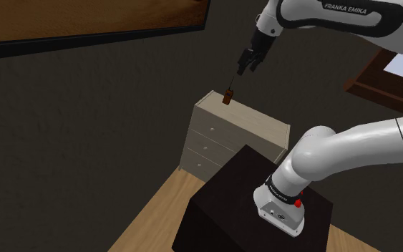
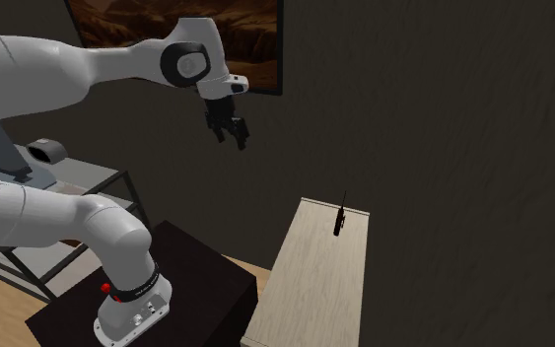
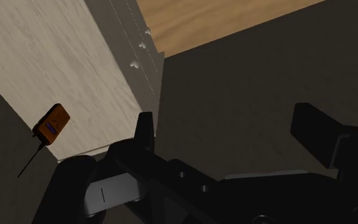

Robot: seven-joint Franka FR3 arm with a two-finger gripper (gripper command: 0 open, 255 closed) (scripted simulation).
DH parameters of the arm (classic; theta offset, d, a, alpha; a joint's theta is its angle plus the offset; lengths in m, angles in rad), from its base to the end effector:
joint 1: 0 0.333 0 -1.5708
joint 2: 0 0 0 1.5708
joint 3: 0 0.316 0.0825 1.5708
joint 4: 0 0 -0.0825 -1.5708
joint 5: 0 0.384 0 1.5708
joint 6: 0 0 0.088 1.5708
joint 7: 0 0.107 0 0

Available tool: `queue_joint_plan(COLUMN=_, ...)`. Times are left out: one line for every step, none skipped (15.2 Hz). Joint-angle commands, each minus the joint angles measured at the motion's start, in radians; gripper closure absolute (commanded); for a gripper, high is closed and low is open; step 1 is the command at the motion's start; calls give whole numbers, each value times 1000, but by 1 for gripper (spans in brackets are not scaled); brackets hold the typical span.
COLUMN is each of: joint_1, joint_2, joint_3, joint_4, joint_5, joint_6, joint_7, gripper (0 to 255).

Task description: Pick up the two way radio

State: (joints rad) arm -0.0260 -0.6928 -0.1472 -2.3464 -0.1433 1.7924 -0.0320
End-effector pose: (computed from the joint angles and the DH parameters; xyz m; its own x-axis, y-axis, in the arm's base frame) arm 0.3461 -0.0846 0.5822 0.9875 -0.0873 0.1316 -0.0950 -0.9941 0.0531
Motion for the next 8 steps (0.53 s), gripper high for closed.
queue_joint_plan(joint_1=-11, joint_2=42, joint_3=-53, joint_4=-3, joint_5=-11, joint_6=52, joint_7=-47, gripper=0)
queue_joint_plan(joint_1=-15, joint_2=64, joint_3=-75, joint_4=-1, joint_5=-12, joint_6=74, joint_7=-67, gripper=0)
queue_joint_plan(joint_1=-18, joint_2=87, joint_3=-97, joint_4=2, joint_5=-13, joint_6=95, joint_7=-86, gripper=0)
queue_joint_plan(joint_1=-20, joint_2=112, joint_3=-120, joint_4=7, joint_5=-12, joint_6=117, joint_7=-106, gripper=0)
queue_joint_plan(joint_1=-21, joint_2=138, joint_3=-142, joint_4=13, joint_5=-10, joint_6=138, joint_7=-127, gripper=0)
queue_joint_plan(joint_1=-22, joint_2=164, joint_3=-165, joint_4=20, joint_5=-7, joint_6=159, joint_7=-148, gripper=0)
queue_joint_plan(joint_1=-23, joint_2=192, joint_3=-188, joint_4=28, joint_5=-2, joint_6=179, joint_7=-170, gripper=0)
queue_joint_plan(joint_1=-23, joint_2=222, joint_3=-210, joint_4=38, joint_5=5, joint_6=199, joint_7=-192, gripper=0)
